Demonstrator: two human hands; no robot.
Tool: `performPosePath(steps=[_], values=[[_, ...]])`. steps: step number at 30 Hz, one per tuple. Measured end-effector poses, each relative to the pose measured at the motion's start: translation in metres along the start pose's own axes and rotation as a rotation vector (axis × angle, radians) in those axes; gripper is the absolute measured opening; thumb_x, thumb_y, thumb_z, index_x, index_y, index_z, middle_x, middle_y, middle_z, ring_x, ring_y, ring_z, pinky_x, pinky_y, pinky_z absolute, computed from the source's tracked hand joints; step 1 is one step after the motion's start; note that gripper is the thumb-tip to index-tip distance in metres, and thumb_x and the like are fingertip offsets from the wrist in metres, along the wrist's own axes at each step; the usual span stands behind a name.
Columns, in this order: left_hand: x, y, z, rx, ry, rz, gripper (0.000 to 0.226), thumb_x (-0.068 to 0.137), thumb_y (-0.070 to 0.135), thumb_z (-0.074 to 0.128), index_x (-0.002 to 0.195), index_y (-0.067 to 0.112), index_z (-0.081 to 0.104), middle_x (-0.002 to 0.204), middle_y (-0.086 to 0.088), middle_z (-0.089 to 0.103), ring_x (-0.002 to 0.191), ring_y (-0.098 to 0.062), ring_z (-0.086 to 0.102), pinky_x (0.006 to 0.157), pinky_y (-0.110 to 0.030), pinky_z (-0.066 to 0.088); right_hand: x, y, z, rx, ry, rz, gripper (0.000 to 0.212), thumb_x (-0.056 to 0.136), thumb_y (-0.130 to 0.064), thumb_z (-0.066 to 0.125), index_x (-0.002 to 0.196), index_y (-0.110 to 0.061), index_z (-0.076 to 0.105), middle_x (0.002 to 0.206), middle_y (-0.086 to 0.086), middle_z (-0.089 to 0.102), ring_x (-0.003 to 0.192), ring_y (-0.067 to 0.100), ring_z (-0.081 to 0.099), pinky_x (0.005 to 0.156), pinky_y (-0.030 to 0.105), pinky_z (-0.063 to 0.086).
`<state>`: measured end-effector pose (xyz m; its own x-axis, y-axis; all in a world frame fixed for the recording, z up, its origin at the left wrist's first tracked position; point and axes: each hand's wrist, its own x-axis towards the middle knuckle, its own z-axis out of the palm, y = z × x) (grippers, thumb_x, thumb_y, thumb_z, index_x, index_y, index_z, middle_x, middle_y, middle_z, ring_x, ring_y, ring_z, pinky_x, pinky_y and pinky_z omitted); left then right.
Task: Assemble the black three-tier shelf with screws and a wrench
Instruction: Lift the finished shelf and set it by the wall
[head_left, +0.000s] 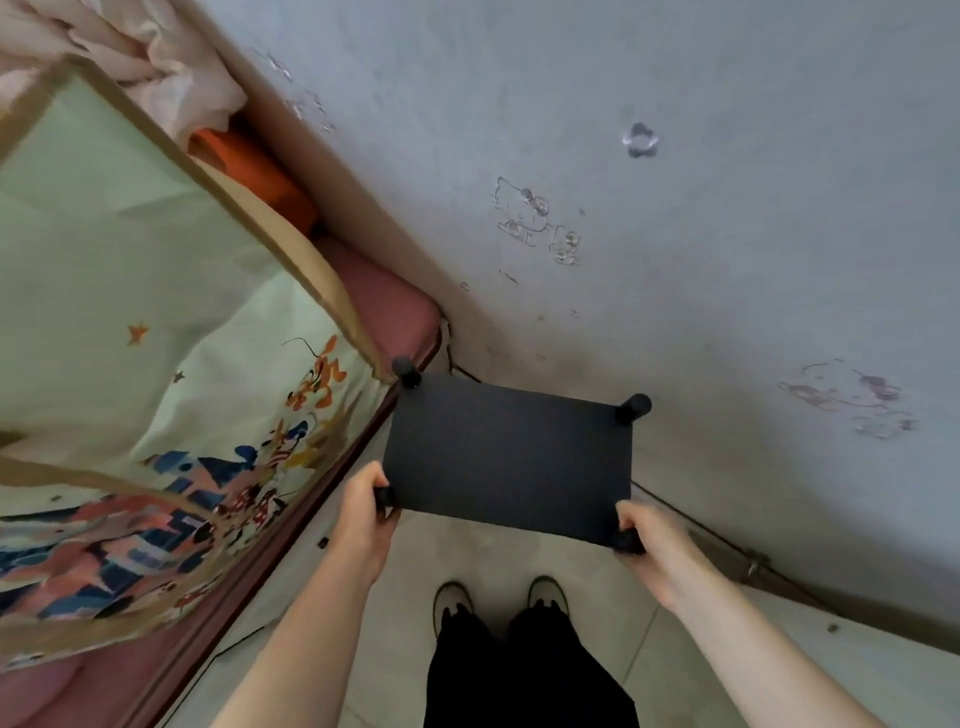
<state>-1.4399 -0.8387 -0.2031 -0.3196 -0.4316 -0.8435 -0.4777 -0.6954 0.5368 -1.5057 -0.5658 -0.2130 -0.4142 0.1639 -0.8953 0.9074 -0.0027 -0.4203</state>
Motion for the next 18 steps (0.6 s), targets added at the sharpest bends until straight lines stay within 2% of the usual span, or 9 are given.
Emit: performPosePath(steps=[3,7,13,16,18], values=[[0.026,-0.005,0.008,0.037,-0.009,-0.018,0.023,0.084,0.003,0.042,0.071,0.019,0.031,0.082,-0.005,0.036,0.076,-0.02,0.036,0.068,-0.031,0.039,0.02,0.005,0.01,0.048,0.011,0.013,0.027,0.07,0.008,0.043,0.06,-0.015,0.032,0.069,0.005,0.037,0.068,0.022,0.036,0.062,0.034,0.033],[0.048,-0.008,0.013,0.055,-0.011,-0.031,0.027,0.083,0.002,0.041,0.068,0.02,0.029,0.077,-0.004,0.032,0.072,-0.019,0.031,0.065,-0.031,0.036,0.036,0.01,0.017,0.077,0.0,0.031,0.035,0.069,0.01,0.038,0.05,-0.018,0.029,0.058,0.002,0.033,0.054,0.02,0.034,0.053,0.03,0.031],[0.08,-0.017,0.012,0.016,0.012,0.01,0.028,0.079,0.001,0.04,0.066,0.021,0.025,0.075,-0.003,0.03,0.071,-0.017,0.029,0.066,-0.032,0.035,0.055,0.015,0.029,0.012,0.0,0.022,0.03,0.069,0.008,0.041,0.059,-0.018,0.029,0.063,0.003,0.028,0.053,0.016,0.029,0.044,0.025,0.026],[0.093,-0.015,0.005,0.083,0.008,-0.007,0.022,0.076,0.002,0.043,0.067,0.019,0.031,0.077,-0.002,0.038,0.075,-0.019,0.038,0.068,-0.033,0.041,0.056,0.013,0.032,-0.065,-0.045,0.03,0.032,0.065,0.007,0.041,0.058,-0.021,0.025,0.065,0.003,0.024,0.054,0.015,0.023,0.05,0.028,0.023],[0.098,-0.012,0.0,0.188,0.021,-0.036,0.017,0.075,0.001,0.047,0.069,0.015,0.04,0.086,-0.005,0.049,0.082,-0.023,0.047,0.072,-0.036,0.045,0.056,0.012,0.029,-0.105,-0.06,0.043,0.031,0.065,0.006,0.042,0.057,-0.02,0.027,0.065,0.003,0.025,0.058,0.017,0.023,0.052,0.03,0.021]])
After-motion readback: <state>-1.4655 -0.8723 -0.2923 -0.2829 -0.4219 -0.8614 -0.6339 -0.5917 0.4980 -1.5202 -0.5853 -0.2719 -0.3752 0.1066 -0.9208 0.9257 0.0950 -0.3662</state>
